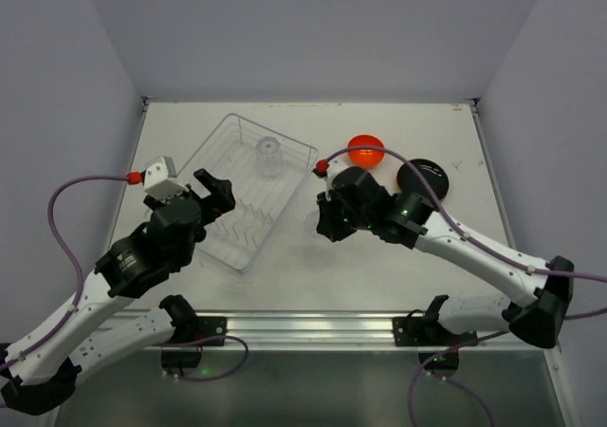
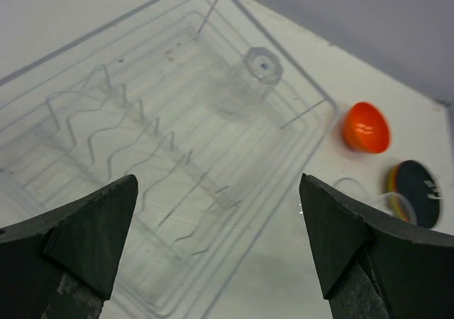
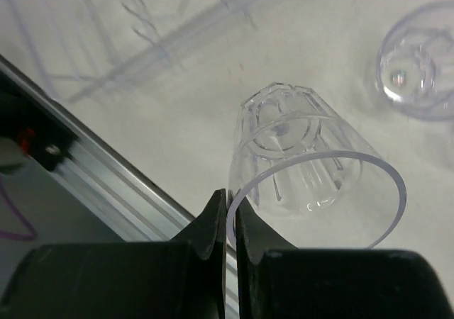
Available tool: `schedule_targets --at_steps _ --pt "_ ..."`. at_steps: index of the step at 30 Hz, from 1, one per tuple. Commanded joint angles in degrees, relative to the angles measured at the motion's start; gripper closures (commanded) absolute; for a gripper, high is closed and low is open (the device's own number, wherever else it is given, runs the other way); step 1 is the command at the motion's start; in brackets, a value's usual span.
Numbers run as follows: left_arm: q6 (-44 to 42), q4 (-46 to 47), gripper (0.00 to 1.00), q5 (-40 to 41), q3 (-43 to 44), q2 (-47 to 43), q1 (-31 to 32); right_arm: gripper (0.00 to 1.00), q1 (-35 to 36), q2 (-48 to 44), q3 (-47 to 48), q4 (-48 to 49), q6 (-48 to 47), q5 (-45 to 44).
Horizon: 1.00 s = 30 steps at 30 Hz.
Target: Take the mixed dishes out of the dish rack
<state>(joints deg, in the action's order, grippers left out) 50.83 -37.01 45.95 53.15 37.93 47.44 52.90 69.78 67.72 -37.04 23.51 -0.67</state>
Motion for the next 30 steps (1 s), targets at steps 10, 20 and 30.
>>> schedule_targets --at_steps 10,20,30 --pt "-9.2 -13.4 0.00 5.2 1.8 6.0 -0.1 1.00 3.7 23.3 4.5 -13.2 -2.3 -5.6" --pt "-10.2 -11.1 0.00 4.1 0.8 7.9 -0.2 0.56 3.8 21.7 5.8 -12.8 -2.5 -5.3" --pt "-20.9 8.1 0.00 -19.0 6.5 23.0 -14.5 0.01 0.6 -2.0 6.6 -14.1 -4.0 -13.5"
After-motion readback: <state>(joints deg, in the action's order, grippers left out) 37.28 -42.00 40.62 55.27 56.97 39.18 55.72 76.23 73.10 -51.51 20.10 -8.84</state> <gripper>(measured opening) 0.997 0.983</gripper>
